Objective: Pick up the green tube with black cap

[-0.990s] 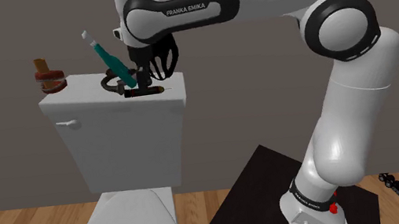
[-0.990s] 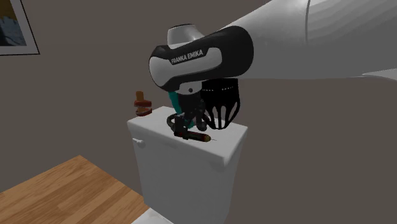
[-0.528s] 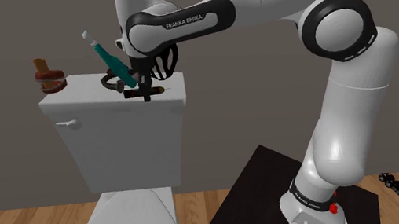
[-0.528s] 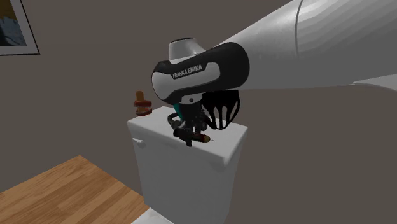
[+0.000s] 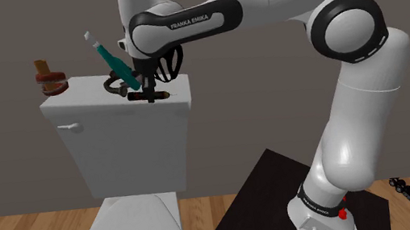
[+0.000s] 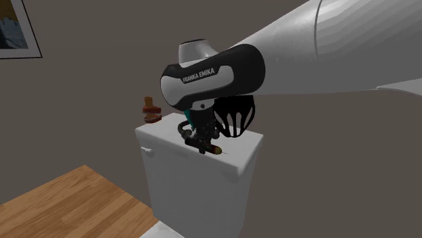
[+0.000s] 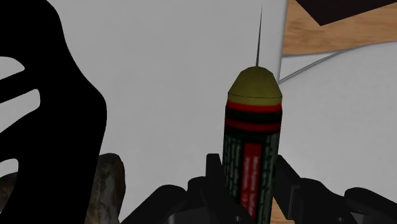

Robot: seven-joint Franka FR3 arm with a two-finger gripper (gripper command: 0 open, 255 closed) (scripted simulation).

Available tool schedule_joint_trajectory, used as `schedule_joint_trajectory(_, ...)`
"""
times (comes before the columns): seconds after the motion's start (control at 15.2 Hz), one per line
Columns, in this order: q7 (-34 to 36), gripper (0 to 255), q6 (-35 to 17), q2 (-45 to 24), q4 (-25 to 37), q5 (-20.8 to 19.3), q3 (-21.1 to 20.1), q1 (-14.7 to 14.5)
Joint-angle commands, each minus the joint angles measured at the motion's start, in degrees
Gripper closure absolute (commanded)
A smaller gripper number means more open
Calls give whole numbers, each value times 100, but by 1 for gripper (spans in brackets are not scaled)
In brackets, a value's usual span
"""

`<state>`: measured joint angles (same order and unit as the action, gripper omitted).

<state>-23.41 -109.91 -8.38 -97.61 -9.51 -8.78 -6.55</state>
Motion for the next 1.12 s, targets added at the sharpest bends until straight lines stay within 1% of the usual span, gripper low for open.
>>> schedule_joint_trajectory(0.0, -8, 255, 7, -12, -16, -2, 9, 10)
schedule_joint_trajectory(0.99, -151, 255, 1167, -59, 1199, 32, -10, -21)
schedule_joint_trajectory(1.06, -152, 255, 1180, -60, 1212, 32, -10, -22)
